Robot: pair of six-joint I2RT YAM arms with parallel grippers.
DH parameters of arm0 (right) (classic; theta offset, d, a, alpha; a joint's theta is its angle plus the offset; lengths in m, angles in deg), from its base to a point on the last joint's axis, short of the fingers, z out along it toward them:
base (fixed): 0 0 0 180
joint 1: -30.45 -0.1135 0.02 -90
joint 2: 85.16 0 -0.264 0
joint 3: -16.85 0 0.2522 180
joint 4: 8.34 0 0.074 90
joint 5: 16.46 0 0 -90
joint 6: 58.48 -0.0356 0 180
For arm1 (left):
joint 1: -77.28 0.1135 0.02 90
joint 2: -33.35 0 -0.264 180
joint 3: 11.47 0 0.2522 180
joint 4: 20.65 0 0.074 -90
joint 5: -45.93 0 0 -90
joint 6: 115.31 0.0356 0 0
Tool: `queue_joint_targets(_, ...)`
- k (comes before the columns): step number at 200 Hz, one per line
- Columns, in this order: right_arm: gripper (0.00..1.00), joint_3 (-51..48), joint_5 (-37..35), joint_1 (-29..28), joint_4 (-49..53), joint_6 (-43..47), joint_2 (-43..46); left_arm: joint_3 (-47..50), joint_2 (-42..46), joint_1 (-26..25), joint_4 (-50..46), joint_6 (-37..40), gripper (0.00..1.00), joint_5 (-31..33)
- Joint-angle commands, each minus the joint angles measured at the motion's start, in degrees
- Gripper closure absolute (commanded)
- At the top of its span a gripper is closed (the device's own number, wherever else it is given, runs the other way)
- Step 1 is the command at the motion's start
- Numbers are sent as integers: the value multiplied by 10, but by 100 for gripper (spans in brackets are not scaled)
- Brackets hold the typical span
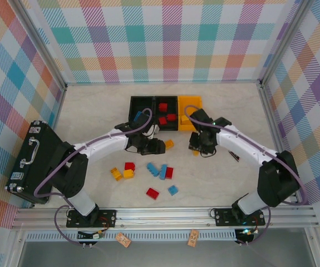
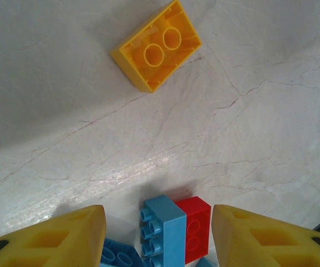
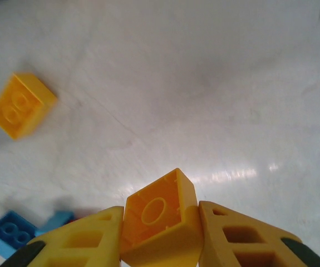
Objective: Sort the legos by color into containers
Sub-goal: Place the lego in the container.
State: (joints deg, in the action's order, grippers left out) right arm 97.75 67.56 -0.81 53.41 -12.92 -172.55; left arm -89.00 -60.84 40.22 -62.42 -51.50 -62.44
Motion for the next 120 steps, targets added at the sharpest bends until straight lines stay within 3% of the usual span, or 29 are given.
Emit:
queue_joint_targets(1,68,61,4,20,2,50,-41,12,32,-6,19,-19,47,4)
queue_joint_targets(120,68,424,35,109,41,107,-340,76,111,-10,19,-53,47,43)
